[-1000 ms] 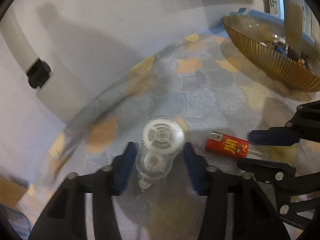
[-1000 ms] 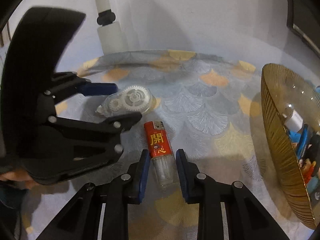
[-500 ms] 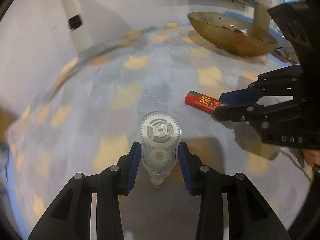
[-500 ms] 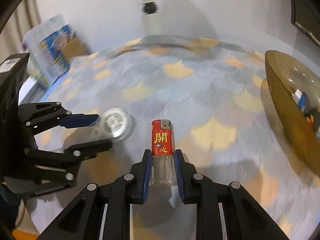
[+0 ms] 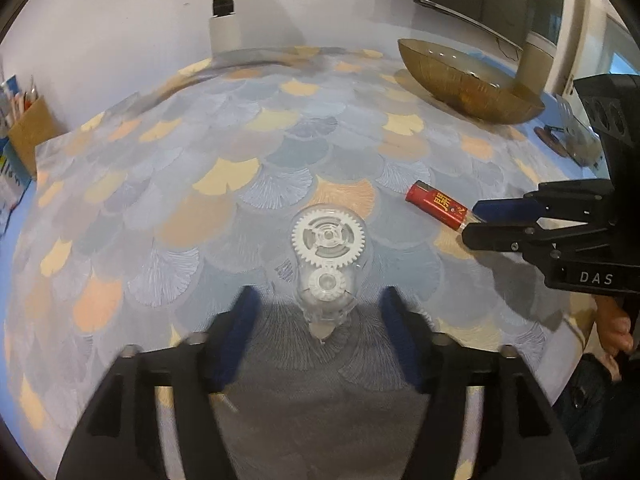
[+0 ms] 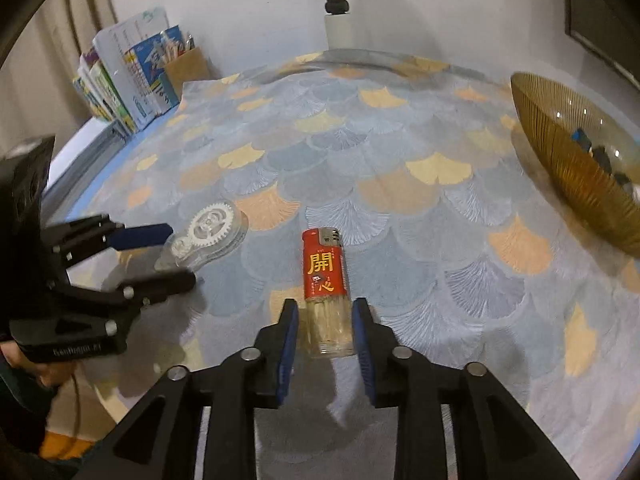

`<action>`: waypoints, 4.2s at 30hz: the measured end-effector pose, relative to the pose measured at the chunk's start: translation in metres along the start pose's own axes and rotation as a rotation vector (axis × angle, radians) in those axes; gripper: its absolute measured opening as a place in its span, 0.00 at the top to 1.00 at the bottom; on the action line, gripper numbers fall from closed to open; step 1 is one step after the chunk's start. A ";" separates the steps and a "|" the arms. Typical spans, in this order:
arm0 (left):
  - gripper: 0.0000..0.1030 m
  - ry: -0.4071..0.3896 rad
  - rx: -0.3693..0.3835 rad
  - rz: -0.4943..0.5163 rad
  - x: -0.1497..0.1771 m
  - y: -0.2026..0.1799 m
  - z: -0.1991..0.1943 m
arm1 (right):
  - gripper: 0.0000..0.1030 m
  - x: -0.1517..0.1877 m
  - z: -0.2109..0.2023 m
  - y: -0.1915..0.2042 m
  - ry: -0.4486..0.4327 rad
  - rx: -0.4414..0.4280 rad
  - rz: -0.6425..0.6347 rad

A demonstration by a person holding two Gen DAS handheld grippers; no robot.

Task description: Organize rigid objects

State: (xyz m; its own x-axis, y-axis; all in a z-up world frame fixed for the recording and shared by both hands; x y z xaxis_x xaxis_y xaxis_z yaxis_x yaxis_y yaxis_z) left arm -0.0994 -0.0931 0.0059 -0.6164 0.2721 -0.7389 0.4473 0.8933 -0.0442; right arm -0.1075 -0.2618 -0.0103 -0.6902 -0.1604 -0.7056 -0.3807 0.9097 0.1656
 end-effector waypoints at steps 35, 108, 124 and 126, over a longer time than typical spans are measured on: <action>0.15 0.027 0.085 -0.057 -0.024 -0.023 0.021 | 0.78 0.002 -0.034 -0.069 -0.095 0.049 0.212; 0.17 -0.334 -0.263 -0.128 -0.080 0.028 -0.073 | 0.43 -0.085 -0.029 0.030 -0.171 0.123 0.194; 0.17 -0.151 -0.310 -0.284 -0.026 0.055 0.011 | 0.43 -0.053 0.037 0.019 -0.143 0.251 0.067; 0.17 -0.131 -0.321 -0.267 -0.024 0.052 0.015 | 0.43 -0.052 0.039 0.021 -0.137 0.246 0.058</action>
State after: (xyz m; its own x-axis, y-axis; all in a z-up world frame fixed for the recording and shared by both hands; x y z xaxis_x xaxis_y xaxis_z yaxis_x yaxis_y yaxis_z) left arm -0.0514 -0.0582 0.0118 -0.5866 -0.0122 -0.8097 0.0469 0.9977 -0.0490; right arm -0.0551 -0.2193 0.0028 -0.6108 -0.0678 -0.7889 -0.1708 0.9841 0.0477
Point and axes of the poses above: each gripper's, at about its wrist camera, not at the fingertips, and z roughly the way its jaws point, y to its left, x to its underside, the point moved 2 cm from there along z, roughly the way its jaws point, and after that the axes turned 12 degrees about -y, right-handed, at the moved point
